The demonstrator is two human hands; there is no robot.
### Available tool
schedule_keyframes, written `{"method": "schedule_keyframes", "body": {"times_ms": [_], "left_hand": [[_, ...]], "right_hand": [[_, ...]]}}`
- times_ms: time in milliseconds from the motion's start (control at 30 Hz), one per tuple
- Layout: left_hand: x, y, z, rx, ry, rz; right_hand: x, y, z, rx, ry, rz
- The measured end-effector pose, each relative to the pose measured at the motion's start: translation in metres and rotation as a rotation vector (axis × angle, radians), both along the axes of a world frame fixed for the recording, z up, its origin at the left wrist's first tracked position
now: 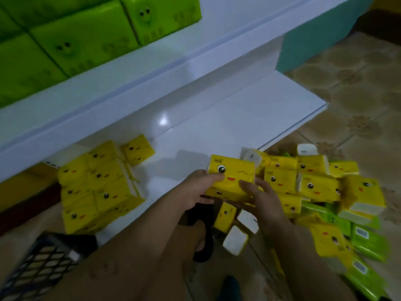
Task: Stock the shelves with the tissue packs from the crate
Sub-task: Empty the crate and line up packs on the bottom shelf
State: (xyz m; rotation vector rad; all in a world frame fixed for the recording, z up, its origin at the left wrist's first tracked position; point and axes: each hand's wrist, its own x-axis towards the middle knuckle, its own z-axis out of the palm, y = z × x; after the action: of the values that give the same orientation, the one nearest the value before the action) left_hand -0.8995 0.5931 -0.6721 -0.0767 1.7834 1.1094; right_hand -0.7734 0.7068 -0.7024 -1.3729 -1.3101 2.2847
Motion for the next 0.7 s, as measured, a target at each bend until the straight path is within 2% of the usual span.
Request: {"method": "schedule_keyframes", "body": {"times_ms": [67,133,233,333,433,567,700], "left_hand": [[-0.022,-0.009,-0.004,-0.043,0.042,0.017],[-0.042,-0.024,-0.013,-0.167,0.248,-0.052],[-0.062,-0.047,-0.027,-0.332,0.654,-0.32],[-0.08,-0.057,-0.053,-0.427,0.87,-0.64],[-0.105,-0.059,-0.088,-0.52,0.933,-0.822],[-0.131,-0.066,-0.123,-0.53,0.954,-0.793],[-0.175,-0.088,-0.15,-0.727,0.979,-0.754]], "right_hand": [[-0.026,-0.01,-0.009,-0.017,-0.005,0.0],[-0.051,-0.019,-0.02,0.002,-0.02,0.026],[-0.087,-0.03,-0.041,0.078,-0.084,0.107],[-0.117,-0.041,-0.069,0.152,-0.137,0.255],[-0.139,-0.046,-0.095,0.158,-0.099,0.345],[-0.158,-0.048,-0.114,0.033,-0.039,0.371],[-0.152,-0.047,-0.124,0.001,-0.031,0.381]]}}
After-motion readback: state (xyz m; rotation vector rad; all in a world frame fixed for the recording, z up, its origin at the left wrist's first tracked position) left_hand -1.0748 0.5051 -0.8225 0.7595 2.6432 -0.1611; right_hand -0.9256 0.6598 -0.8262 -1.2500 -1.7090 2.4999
